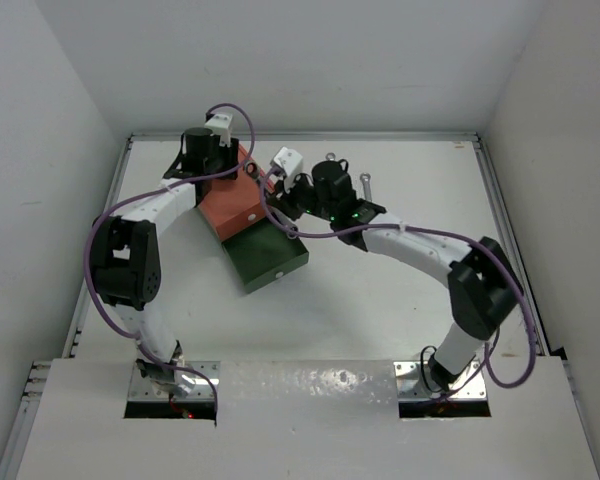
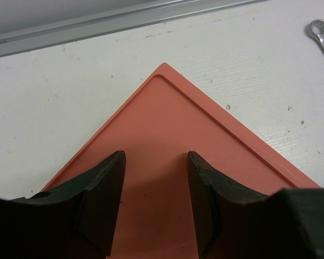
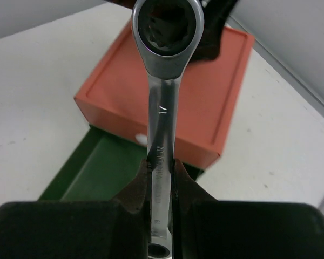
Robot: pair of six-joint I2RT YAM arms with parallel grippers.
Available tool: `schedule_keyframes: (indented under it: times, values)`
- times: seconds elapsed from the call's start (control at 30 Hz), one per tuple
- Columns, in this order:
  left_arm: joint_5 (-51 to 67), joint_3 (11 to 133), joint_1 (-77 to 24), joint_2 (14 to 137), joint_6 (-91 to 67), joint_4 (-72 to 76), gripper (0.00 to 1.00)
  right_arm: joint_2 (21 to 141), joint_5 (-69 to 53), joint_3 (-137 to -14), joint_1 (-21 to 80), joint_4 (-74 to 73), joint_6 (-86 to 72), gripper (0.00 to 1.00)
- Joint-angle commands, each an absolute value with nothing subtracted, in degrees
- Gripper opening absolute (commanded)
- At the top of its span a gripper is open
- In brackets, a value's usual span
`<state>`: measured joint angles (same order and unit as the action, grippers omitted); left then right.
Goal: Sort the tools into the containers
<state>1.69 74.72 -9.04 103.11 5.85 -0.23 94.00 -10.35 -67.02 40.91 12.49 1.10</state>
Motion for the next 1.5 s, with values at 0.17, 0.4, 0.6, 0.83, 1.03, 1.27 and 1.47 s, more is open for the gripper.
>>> schedule_keyframes:
  times: [0.17,0.4,0.6,0.83,1.03,1.27,1.47]
  values:
    - [1.32,72.07,-8.62,108.81,6.50,-12.83,0.47,103.44,-16.43,-71.37,43.50,28.56,-1.56,0.00]
    - [0.88,72.25,-8.17,109.16,6.94,-13.01,0.47,103.62,-17.14,-65.83,44.03,24.80,1.92,0.00]
    - [0.70,72.77,-8.26,109.51,7.03,-13.10,0.47,104.23,-17.23,-67.05,44.30,13.57,8.34,0.00]
    - [0.70,72.86,-8.17,109.69,7.03,-13.10,0.47,106.96,-16.08,-69.26,46.05,6.24,14.84,0.00]
    - [0.70,72.86,-8.17,109.86,7.03,-13.10,0.47,109.25,-16.26,-71.98,47.02,3.25,16.97,0.18]
    - [0.62,72.95,-8.17,109.95,7.03,-13.10,0.47,105.92,-16.87,-74.00,47.02,5.79,12.23,0.47]
    - [0.62,72.86,-8.17,109.87,7.12,-13.18,0.47,100.29,-11.79,-76.46,45.28,7.56,2.83,0.51]
